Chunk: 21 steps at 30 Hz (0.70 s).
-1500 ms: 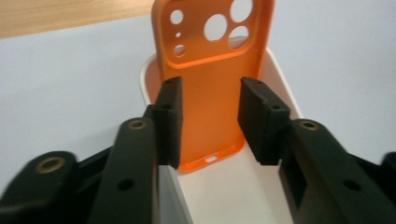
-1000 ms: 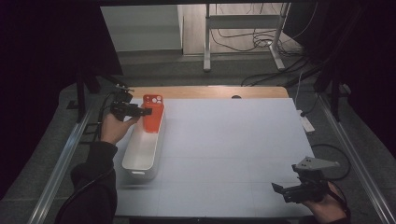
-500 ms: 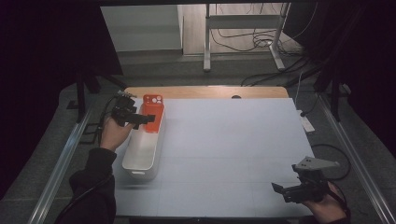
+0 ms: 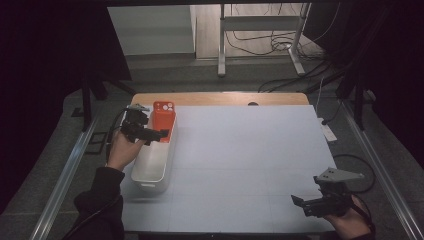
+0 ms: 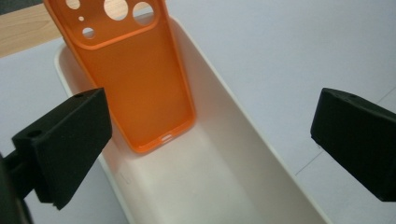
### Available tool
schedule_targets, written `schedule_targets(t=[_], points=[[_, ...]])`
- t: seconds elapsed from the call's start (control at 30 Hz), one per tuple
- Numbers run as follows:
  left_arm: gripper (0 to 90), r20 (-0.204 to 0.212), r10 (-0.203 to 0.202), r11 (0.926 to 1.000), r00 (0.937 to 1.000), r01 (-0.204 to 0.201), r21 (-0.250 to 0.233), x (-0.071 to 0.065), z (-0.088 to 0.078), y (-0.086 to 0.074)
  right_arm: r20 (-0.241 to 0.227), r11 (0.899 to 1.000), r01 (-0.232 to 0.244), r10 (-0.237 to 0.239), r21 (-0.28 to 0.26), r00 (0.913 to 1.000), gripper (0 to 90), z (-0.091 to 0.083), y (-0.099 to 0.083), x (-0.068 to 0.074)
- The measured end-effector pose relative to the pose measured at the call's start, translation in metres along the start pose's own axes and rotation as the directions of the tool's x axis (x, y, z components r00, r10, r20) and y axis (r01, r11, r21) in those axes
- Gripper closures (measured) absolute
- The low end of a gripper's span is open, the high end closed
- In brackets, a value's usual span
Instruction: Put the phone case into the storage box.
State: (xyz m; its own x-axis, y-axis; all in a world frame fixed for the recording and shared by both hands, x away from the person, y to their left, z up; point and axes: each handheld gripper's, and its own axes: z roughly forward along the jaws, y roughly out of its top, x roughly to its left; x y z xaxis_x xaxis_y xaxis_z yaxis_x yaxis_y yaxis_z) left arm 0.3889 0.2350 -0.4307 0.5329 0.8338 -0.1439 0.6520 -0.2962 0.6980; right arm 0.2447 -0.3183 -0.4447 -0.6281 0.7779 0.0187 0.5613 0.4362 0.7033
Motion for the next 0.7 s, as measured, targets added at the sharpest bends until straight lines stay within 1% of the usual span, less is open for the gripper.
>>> schedule_targets(t=[0.1, 0.23, 0.43, 0.53, 0.7], points=[[0.0, 0.004, 0.002, 0.9999, 1.0, -0.002, -0.011, -0.003, -0.001, -0.002, 0.001, 1.0, 0.0, 0.0, 0.001, 1.0, 0.0, 0.0, 0.0, 0.0], [0.0, 0.023, 0.009, 0.9996, 0.9997, -0.009, -0.029, -0.006, -0.002, -0.006, 0.001, 1.0, 0.001, -0.001, 0.004, 1.0, 0.0, 0.0, 0.0, 0.0], [0.0, 0.032, 0.025, 0.9993, 0.9992, -0.025, -0.029, -0.013, -0.003, -0.009, 0.001, 1.0, 0.001, -0.001, 0.004, 1.0, 0.0, 0.0, 0.0, 0.001], [0.0, 0.043, 0.034, 0.9986, 0.9985, -0.032, -0.043, -0.016, -0.003, -0.011, 0.001, 1.0, 0.001, -0.001, 0.004, 1.0, 0.0, 0.0, 0.0, 0.001], [0.0, 0.055, 0.049, 0.9977, 0.9973, -0.046, -0.049, -0.023, -0.004, -0.016, 0.0, 1.0, 0.001, -0.001, 0.004, 1.0, 0.0, 0.0, 0.0, 0.001]])
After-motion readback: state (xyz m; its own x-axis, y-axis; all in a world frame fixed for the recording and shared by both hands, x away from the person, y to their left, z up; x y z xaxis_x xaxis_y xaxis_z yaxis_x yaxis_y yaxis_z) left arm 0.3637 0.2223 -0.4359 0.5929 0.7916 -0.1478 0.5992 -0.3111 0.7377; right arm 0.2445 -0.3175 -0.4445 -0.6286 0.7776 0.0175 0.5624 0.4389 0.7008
